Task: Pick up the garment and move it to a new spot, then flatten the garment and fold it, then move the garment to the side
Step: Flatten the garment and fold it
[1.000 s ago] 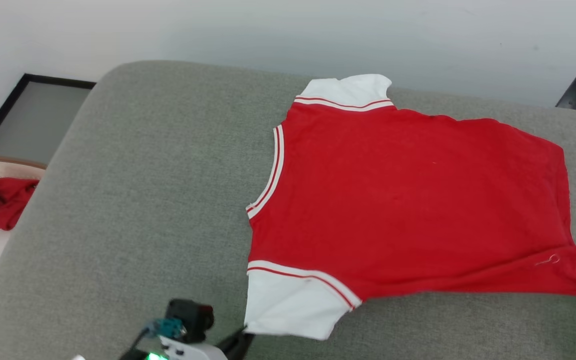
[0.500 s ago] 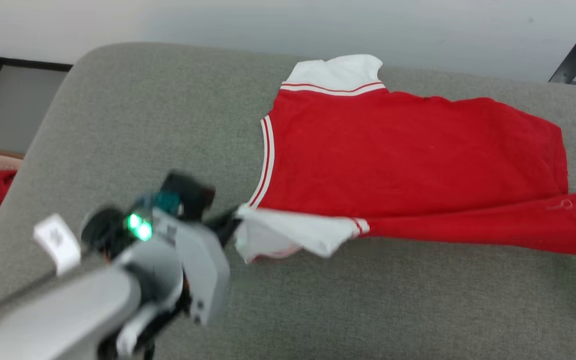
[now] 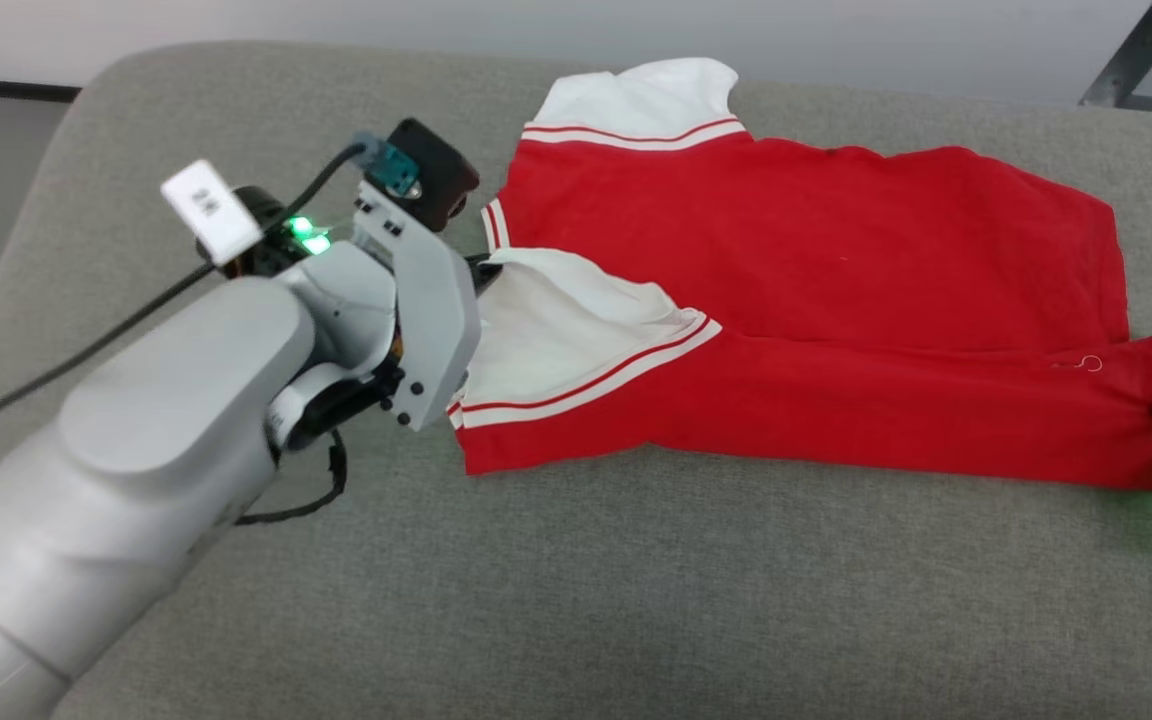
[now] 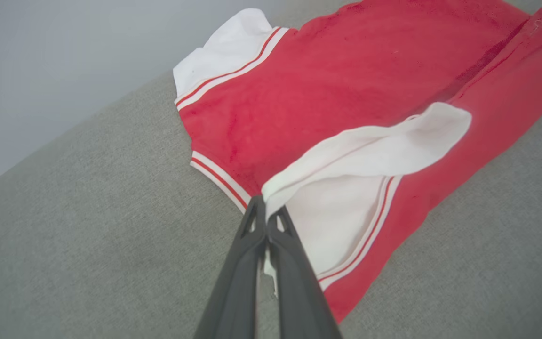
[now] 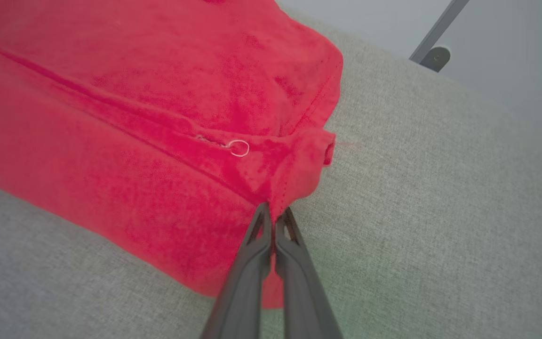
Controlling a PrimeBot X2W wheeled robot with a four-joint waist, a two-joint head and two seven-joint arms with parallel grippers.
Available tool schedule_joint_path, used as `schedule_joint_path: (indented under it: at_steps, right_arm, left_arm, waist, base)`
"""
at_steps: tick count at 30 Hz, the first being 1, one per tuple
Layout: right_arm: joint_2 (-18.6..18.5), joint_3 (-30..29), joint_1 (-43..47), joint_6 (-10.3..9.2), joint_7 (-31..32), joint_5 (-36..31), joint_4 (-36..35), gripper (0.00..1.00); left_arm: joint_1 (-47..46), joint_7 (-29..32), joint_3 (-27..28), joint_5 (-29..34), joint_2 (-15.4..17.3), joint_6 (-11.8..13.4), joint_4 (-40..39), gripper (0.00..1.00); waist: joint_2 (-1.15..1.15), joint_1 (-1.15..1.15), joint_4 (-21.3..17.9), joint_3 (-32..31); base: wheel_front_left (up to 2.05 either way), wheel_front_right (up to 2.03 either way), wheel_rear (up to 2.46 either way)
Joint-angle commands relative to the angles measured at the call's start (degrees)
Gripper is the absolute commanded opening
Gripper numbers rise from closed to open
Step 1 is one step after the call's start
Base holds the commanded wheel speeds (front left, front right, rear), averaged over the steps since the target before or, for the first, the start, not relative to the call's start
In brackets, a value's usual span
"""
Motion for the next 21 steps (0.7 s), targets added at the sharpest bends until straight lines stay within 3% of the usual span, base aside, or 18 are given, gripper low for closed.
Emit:
schedule_joint_path:
  at_steps: [1,7,15,16,18,19,20,21]
  right_arm:
    - [0.66,-0.31,-1.02,-0.05,1.25,0.37,0.36,0.0]
    - [2.33,-0.24,-2.0,-0.05,3.82,0.28,0.64,0.0]
    - [4.14,0.45,-3.9,-0.05,5.61,0.43,1.47,0.0]
    - [4.37,0.67,-4.21,-0.05,5.96,0.64,1.56,0.0]
    - [4.46,0.87,-4.62,-0.05,6.41,0.96,1.71,0.0]
    - [4.51,0.97,-4.67,-0.05,6.59,1.06,1.88,0.0]
    - [4.6,1.08,-4.72,-0.05,6.93,1.13,2.01,0.0]
    - [4.72,1.15,-4.84,-0.05,7.07,1.37,2.14,0.02]
  left_arm:
    - [-1.15,0.04,-0.7,0.07,-1.54,-1.41,3.32,0.0]
    - [-3.33,0.31,-3.64,-0.35,-5.99,-3.93,12.85,0.0]
    - [-5.24,1.65,-5.79,-4.03,-9.1,-4.4,20.84,0.0]
    - [-5.73,1.77,-6.15,-4.51,-9.09,-4.41,21.06,0.04]
    - [-6.36,2.26,-6.7,-5.58,-9.05,-4.34,21.64,0.28]
    - [-6.53,2.51,-6.87,-6.06,-9.13,-4.35,21.96,0.51]
    - [-6.83,2.76,-7.06,-6.42,-9.12,-4.35,22.45,0.91]
    - [-6.98,3.14,-7.19,-6.98,-9.25,-4.36,22.96,1.0]
  waist:
    - [0.0,0.0,-0.65,0.74]
    - [0.0,0.0,-1.56,2.15]
    - [0.0,0.0,-2.2,3.05]
    - [0.0,0.0,-2.24,2.96]
    - [0.0,0.0,-2.17,2.65]
    - [0.0,0.0,-2.12,2.39]
    - [0.0,0.0,-2.07,2.1]
    - [0.0,0.0,-2.02,1.75]
  base:
    - [0.0,0.0,0.0]
    - [0.0,0.0,0.0]
    - [0.0,0.0,0.0]
    - [0.0,0.0,0.0]
    - [0.0,0.0,0.0]
    - [0.0,0.0,0.0]
    - [0.0,0.0,0.0]
    - [0.0,0.0,0.0]
